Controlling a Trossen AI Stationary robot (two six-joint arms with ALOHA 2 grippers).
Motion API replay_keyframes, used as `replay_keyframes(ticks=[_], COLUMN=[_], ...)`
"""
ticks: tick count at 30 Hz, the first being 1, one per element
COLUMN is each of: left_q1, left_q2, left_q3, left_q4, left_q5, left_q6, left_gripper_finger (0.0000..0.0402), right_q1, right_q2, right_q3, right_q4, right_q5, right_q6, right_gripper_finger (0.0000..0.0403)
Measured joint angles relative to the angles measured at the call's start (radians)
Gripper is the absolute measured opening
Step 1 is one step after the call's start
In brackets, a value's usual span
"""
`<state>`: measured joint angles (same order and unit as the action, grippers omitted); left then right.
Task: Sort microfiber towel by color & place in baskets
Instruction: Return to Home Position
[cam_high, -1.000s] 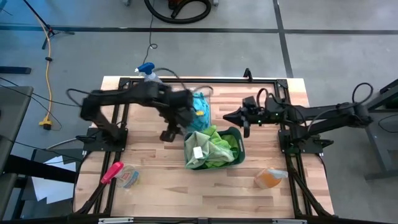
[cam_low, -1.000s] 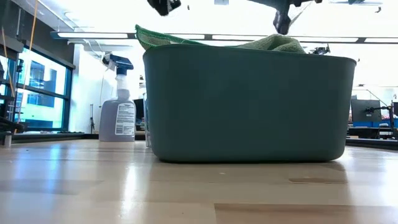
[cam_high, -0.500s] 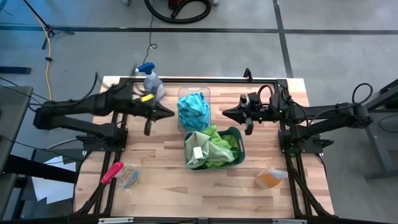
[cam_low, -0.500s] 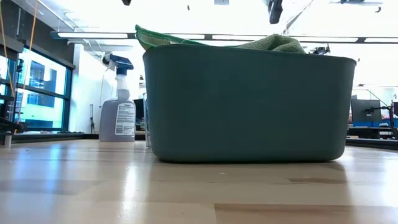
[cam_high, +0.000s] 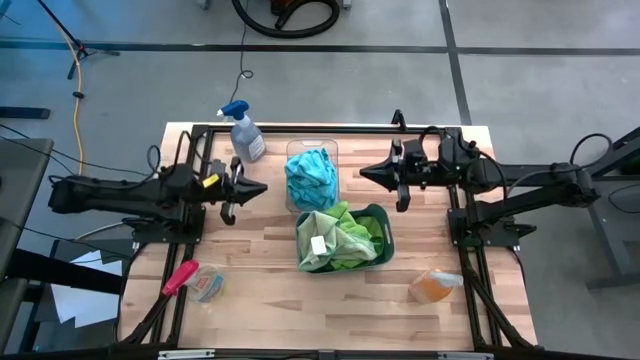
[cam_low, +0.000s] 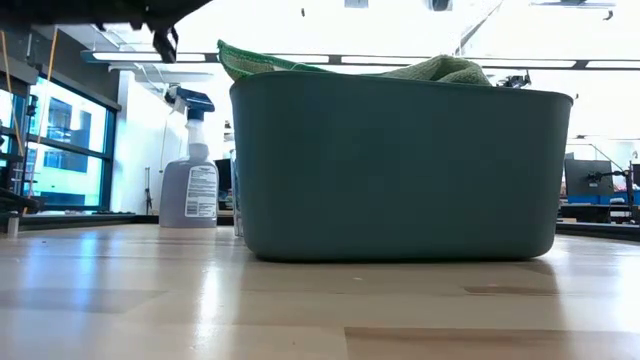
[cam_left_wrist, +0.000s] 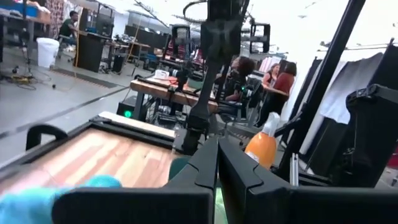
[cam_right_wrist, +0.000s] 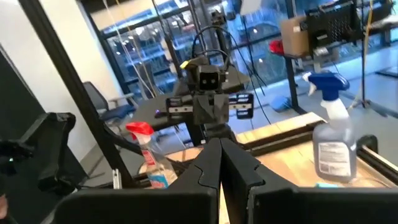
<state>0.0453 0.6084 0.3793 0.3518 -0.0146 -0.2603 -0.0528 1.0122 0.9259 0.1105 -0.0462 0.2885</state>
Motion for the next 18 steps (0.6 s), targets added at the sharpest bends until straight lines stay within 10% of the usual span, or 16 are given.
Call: replay_keyframes(ticks=[18], left_q1=[-0.122], left_q2=[-0.172], left_q3=[-0.265], left_q4=[0.187], left_q5=[-0.147], left_q6=[0.009], left_gripper_finger=[0.0000], right_q1=[0.022], right_q2=[-0.010], right_q3=[0.039], right_q4=[-0.186], right_q5=[-0.043], right_q6=[0.025], right_gripper_finger=[0.0000])
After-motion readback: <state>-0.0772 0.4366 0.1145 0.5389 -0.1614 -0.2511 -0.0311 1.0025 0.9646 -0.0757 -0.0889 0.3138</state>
